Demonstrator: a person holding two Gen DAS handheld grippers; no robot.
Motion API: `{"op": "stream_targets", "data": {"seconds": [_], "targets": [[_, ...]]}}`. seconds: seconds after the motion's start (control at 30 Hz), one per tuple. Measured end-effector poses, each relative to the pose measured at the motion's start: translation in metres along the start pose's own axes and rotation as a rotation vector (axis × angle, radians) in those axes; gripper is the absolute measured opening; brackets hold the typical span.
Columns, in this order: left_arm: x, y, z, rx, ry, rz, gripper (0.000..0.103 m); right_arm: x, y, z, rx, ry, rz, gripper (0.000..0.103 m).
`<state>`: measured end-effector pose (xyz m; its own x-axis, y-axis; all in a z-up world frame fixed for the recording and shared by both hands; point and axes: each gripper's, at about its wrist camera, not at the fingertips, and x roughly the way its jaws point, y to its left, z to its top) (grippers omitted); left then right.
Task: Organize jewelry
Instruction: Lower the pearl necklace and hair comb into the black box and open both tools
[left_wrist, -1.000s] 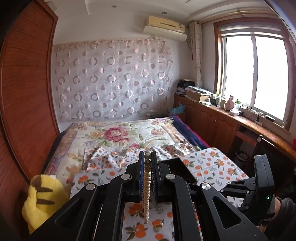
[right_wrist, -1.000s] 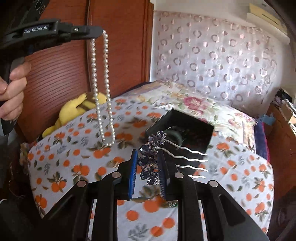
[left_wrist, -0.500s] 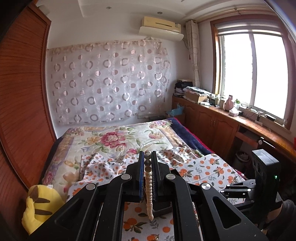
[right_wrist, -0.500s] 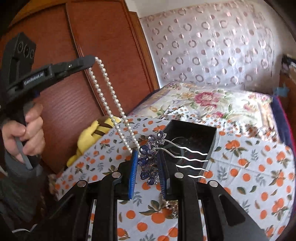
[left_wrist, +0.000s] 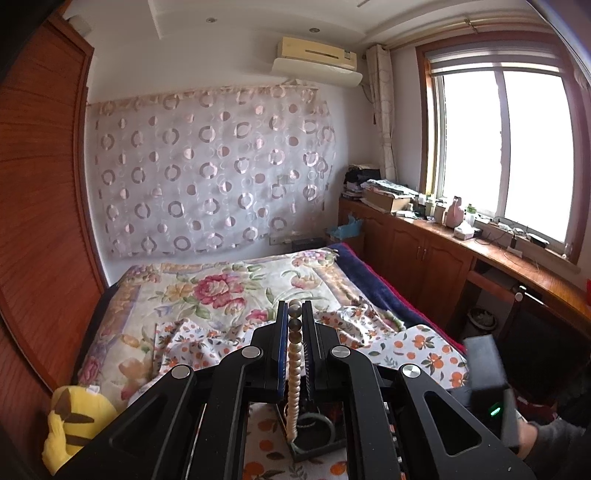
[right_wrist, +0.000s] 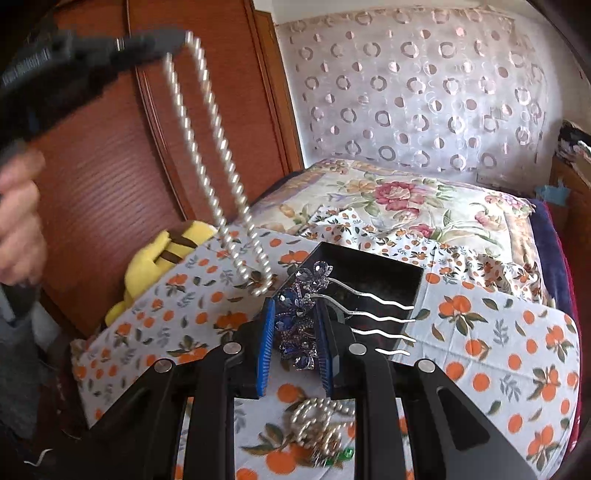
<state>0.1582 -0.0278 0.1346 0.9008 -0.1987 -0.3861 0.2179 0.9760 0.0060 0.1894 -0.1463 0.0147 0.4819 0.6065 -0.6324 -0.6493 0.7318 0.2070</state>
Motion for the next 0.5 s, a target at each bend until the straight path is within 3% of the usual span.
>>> {"op": "stream_targets", "data": {"seconds": [0.27, 0.5], "targets": [[0.020, -0.001, -0.004, 0.020, 0.030, 0.017, 0.007, 0.046, -0.009, 0.001, -0.022, 0.054, -0.027, 0.023], [0.033, 0.001, -0.009, 0.014, 0.060, 0.015, 0.007, 0.042, -0.011, 0.002, -0.016, 0.050, -0.044, 0.024]]}}
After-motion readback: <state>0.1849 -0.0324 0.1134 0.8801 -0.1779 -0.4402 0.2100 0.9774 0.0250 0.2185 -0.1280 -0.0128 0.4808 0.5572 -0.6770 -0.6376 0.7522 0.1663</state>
